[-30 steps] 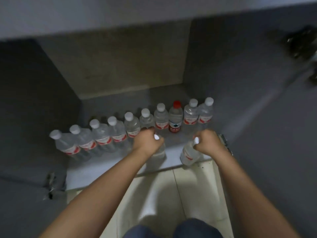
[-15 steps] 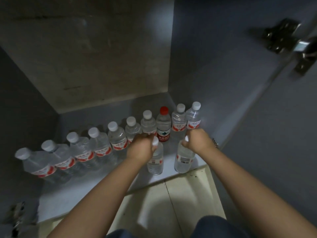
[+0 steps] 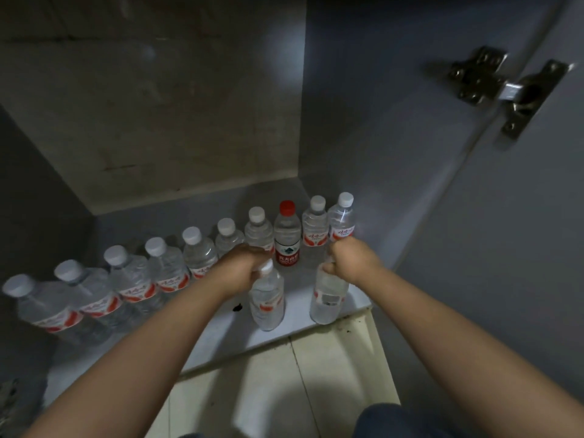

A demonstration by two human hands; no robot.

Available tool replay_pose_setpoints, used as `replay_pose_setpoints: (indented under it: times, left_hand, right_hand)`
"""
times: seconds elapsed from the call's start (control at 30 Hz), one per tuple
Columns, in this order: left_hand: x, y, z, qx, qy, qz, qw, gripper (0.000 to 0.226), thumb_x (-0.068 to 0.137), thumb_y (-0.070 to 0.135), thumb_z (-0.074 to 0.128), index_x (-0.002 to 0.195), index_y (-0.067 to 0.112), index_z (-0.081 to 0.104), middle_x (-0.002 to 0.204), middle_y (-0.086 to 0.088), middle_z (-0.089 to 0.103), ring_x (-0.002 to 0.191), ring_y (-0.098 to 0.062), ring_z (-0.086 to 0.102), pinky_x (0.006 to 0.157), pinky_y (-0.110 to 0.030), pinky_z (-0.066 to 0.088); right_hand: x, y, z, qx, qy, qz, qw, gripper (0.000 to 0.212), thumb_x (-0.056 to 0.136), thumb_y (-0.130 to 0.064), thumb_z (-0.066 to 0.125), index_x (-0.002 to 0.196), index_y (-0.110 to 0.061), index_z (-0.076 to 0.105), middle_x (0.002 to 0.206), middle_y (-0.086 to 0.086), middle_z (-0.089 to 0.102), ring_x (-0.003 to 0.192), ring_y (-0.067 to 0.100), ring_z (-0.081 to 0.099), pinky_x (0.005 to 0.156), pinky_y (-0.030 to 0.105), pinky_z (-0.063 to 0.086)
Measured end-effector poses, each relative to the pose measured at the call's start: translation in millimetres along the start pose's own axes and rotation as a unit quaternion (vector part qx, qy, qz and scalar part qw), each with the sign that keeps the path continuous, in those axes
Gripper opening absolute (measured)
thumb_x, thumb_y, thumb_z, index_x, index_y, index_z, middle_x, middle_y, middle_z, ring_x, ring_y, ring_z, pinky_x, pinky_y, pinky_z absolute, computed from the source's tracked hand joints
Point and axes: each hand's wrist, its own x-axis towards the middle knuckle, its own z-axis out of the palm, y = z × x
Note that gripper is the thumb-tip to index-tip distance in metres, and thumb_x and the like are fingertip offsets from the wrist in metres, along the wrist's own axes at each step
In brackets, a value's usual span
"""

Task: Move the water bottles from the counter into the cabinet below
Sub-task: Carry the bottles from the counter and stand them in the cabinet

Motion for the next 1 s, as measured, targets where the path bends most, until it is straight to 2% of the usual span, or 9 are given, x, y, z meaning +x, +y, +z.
replay_pose_setpoints:
  times: [0.1,0.2,0.23,0.33,0.47,0.63,0.73,0.8,1.0]
  left_hand:
    - [0,0,-3,-0.046,-0.007,-0.005,0.999,0.032,0.082,0.033,0.031,0.085,0.014,0.057,0.092,-0.002,0.057,0.086,-0.002,0.049,0.076,-0.013,0.033]
    - [0,-3,4,-0.026,0.017,0.034,0.999,0.03,0.099,0.007,0.037,0.12,0.003,0.058,0.107,-0.007,0.061,0.07,0.027,0.054,0.06,0.011,0.033]
    - [-1,-1,5,-0.015,0.01,0.043,0.999,0.033,0.098,0.001,0.037,0.127,-0.003,0.054,0.119,-0.016,0.06,0.086,0.024,0.058,0.06,0.01,0.034]
    - [-2,-2,8,-0.072,-0.01,0.006,0.997,0.036,0.096,-0.001,0.041,0.13,-0.001,0.051,0.139,-0.017,0.051,0.131,-0.026,0.047,0.086,-0.007,0.034]
    - [-3,1,15,0.058,-0.004,0.005,0.998,0.056,0.094,0.012,0.05,0.146,0.01,0.029,0.156,-0.008,0.029,0.143,-0.022,0.029,0.116,-0.026,0.025]
    - [1,8,25,0.098,0.028,-0.014,0.995,0.062,0.1,0.017,0.039,0.151,0.008,0.004,0.161,-0.011,0.0,0.149,-0.023,0.005,0.121,-0.028,0.01]
    - [3,8,28,0.13,0.039,-0.019,0.991,0.056,0.099,0.017,0.04,0.15,0.013,0.015,0.156,-0.012,0.022,0.142,-0.027,0.03,0.114,-0.033,0.031]
    - [1,7,24,0.186,0.064,-0.057,0.979,0.044,0.098,0.027,0.041,0.14,0.012,0.035,0.137,-0.014,0.05,0.121,-0.028,0.053,0.094,-0.033,0.047]
    - [12,9,14,0.169,0.062,-0.231,0.956,0.052,0.096,0.05,0.037,0.111,0.006,0.06,0.114,-0.012,0.068,0.104,-0.027,0.065,0.075,-0.029,0.046]
  right_hand:
    - [3,-5,-3,0.034,0.037,0.074,0.996,0.038,0.094,-0.035,0.052,0.116,-0.004,0.058,0.119,0.015,0.062,0.111,0.031,0.06,0.09,0.036,0.051]
    - [6,-6,-5,0.027,0.035,0.109,0.993,0.04,0.094,-0.037,0.051,0.12,-0.007,0.057,0.123,0.013,0.061,0.113,0.028,0.06,0.089,0.034,0.051]
    - [7,-5,-6,0.019,0.027,0.108,0.994,0.043,0.094,-0.039,0.05,0.122,-0.008,0.056,0.125,0.012,0.06,0.115,0.028,0.059,0.09,0.034,0.05]
    - [2,0,-7,-0.007,-0.015,0.059,0.998,0.047,0.091,-0.043,0.054,0.125,-0.01,0.054,0.126,0.01,0.059,0.117,0.027,0.057,0.09,0.035,0.049]
    - [-4,8,-9,-0.033,-0.045,-0.041,0.998,0.03,0.088,-0.005,0.052,0.117,-0.003,0.06,0.122,0.019,0.06,0.113,0.031,0.056,0.082,0.032,0.045]
    - [-3,10,-13,-0.053,-0.034,-0.047,0.997,0.031,0.091,-0.013,0.054,0.12,-0.004,0.06,0.122,0.016,0.062,0.113,0.031,0.057,0.09,0.033,0.047]
    - [-3,5,-8,-0.06,0.006,0.007,0.998,0.037,0.095,-0.033,0.05,0.113,-0.002,0.061,0.118,0.016,0.062,0.11,0.03,0.06,0.087,0.035,0.05]
    - [-2,1,-5,-0.059,0.027,0.038,0.997,0.04,0.097,-0.035,0.045,0.113,-0.003,0.06,0.118,0.015,0.063,0.11,0.03,0.061,0.087,0.036,0.051]
    - [10,-12,-4,-0.014,0.038,0.112,0.993,0.037,0.097,-0.031,0.044,0.117,-0.005,0.06,0.121,0.014,0.064,0.111,0.029,0.061,0.089,0.034,0.051]
